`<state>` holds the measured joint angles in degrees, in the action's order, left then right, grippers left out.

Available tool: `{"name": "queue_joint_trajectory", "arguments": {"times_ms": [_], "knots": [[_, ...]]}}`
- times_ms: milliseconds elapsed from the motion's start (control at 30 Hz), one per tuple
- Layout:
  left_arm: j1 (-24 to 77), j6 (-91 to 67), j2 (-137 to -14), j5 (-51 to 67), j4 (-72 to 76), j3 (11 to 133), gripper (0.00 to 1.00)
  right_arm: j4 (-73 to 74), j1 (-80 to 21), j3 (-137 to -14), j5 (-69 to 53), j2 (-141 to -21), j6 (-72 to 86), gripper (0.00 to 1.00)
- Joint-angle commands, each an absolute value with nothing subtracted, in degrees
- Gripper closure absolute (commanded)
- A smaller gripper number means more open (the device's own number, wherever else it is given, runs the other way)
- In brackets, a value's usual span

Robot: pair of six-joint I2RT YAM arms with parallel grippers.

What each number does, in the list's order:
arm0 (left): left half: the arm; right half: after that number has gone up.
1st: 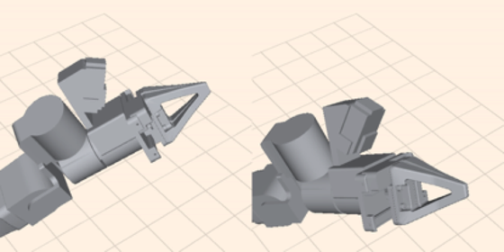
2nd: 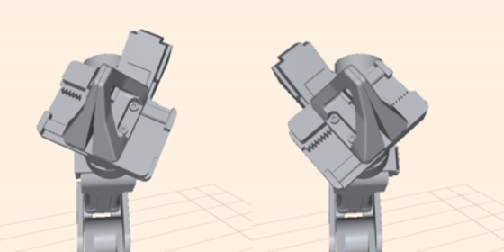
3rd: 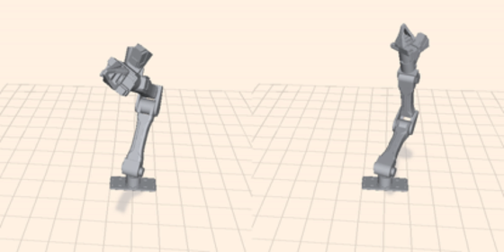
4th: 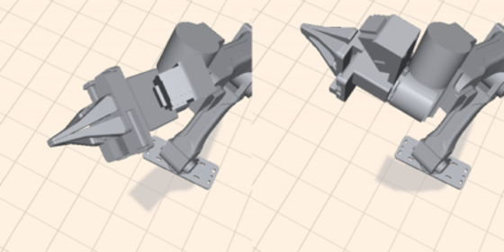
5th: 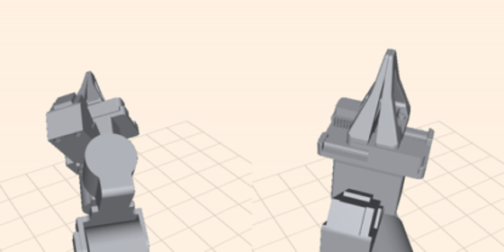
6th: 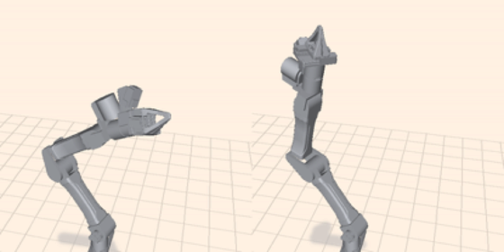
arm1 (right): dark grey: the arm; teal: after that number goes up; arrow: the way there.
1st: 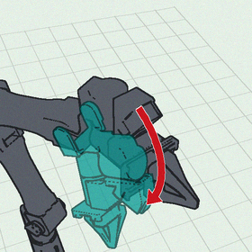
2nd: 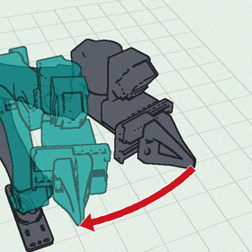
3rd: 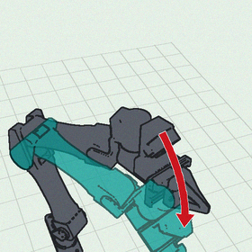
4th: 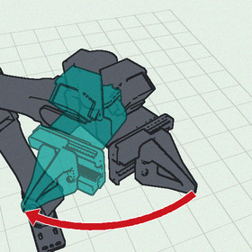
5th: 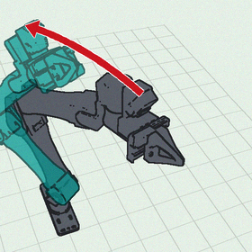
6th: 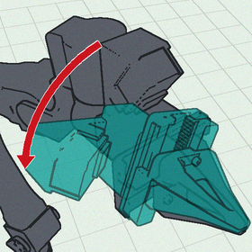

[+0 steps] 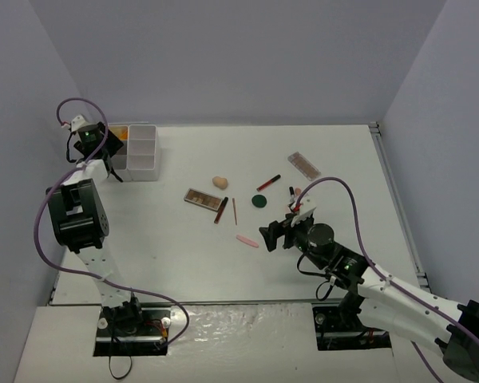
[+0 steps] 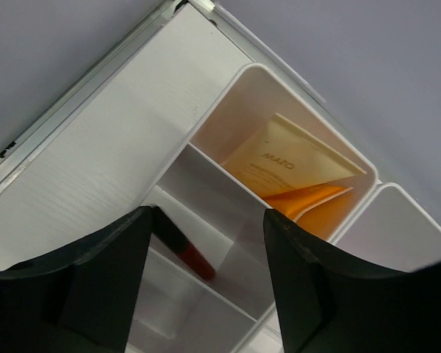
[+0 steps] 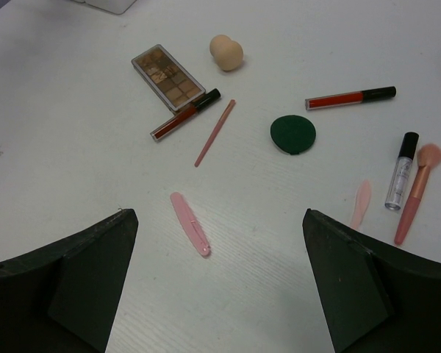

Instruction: Organize the makeup

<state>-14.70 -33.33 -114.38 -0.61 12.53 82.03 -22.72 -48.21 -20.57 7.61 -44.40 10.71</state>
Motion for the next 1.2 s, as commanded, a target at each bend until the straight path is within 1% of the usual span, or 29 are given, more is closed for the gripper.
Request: {"name": "queue_joint_trajectory", "arguments": {"times_ms": [0, 67, 100, 167, 267, 333, 433, 500, 567, 667, 733, 800, 867, 1000, 1033, 1167], "knots": [[-15.14, -30.88, -107.94, -0.73, 13.18, 84.49, 0.34, -23.29, -48.58, -23.68, 11.87, -47.03, 13.05, 0.08], [-15.13, -29.97, -105.87, -1.86, 10.38, 84.63, 0.29, -21.25, -48.52, -25.14, 14.67, -48.05, 14.12, 0.08], [-15.19, -29.81, -103.97, -2.3, 9.33, 84.64, 0.28, -19.68, -48.52, -26.5, 16.0, -48.37, 14.66, 0.08], [-15.16, -29.93, -101.19, -2.94, 6.39, 84.59, 0.27, -17.9, -48.49, -28.07, 20.04, -48.94, 15.91, 0.08], [-14.82, -31.4, -93.83, -3.39, 2.1, 83.28, 0.27, -14.29, -48.02, -31.66, 25.48, -50.48, 18.23, 0.09], [-13.77, -32.42, -88.65, -3.07, -1.27, 81.28, 0.27, -13.08, -46.71, -34.3, 27.91, -52.42, 20.14, 0.12], [-10.16, -31.21, -81.19, -1.82, -7.18, 78.12, 0.27, -10.5, -40.29, -38.8, 24.72, -57.37, 23.33, 0.16], [-5.78, -27.97, -77.34, -1.52, -12.44, 76.78, 0.27, -9.67, -36.09, -42.24, 21.9, -60.42, 25.14, 0.19], [-2.95, -24.58, -72.59, -1.84, -15.76, 75.09, 0.27, -9.67, -33.19, -44.26, 20.76, -64.44, 26.35, 0.2], [2.26, -21.68, -66.21, -0.39, -21.01, 70.87, 0.27, -8.39, -31.89, -50.9, 20.53, -72.13, 26.92, 0.24], [4.6, -20.43, -63.13, 3.9, -23.31, 67.86, 0.26, -7.4, -31.46, -54.95, 20.05, -78.73, 27.8, 0.25], [6.91, -19.35, -59.9, 6.46, -23.55, 63.09, 0.25, -6.86, -31.38, -59.26, 19.43, -82.3, 29.42, 0.26], [9.72, -18.38, -56.99, 8.59, -24.34, 60.06, 0.22, -6.68, -31.55, -63.67, 19.25, -88.17, 31.35, 0.27], [12.29, -16.85, -52.58, 8.96, -26.26, 54.07, 0.2, -4.95, -31.82, -70.18, 20.31, -98.53, 33.93, 0.29], [12.45, -16.73, -52.21, 9.02, -26.22, 53.08, 0.19, -4.84, -31.82, -71.52, 20.39, -99.3, 34.48, 0.29], [12.57, -15.96, -48.8, 6.86, -26.6, 51.42, 0.17, -3.48, -33.12, -77.13, 23.54, -108.41, 36.38, 0.33]]}}
